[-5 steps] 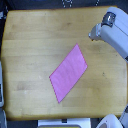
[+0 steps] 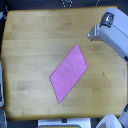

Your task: Folding a cloth

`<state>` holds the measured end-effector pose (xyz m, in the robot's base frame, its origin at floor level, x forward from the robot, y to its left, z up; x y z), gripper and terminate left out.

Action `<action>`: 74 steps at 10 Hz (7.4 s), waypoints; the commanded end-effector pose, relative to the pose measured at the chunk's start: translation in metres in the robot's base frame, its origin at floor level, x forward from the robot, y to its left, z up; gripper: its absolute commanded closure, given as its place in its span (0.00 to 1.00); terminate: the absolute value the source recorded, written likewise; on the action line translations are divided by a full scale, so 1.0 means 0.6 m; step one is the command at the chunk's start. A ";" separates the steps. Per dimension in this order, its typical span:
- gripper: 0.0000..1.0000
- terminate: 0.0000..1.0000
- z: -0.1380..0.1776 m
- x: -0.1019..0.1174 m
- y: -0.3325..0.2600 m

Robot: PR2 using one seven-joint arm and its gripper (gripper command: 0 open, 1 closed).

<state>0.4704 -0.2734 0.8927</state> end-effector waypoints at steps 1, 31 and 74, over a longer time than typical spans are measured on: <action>0.00 0.00 -0.084 -0.014 0.084; 1.00 0.00 -0.267 -0.083 0.184; 1.00 0.00 -0.196 -0.233 0.504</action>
<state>0.3076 0.0131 0.7823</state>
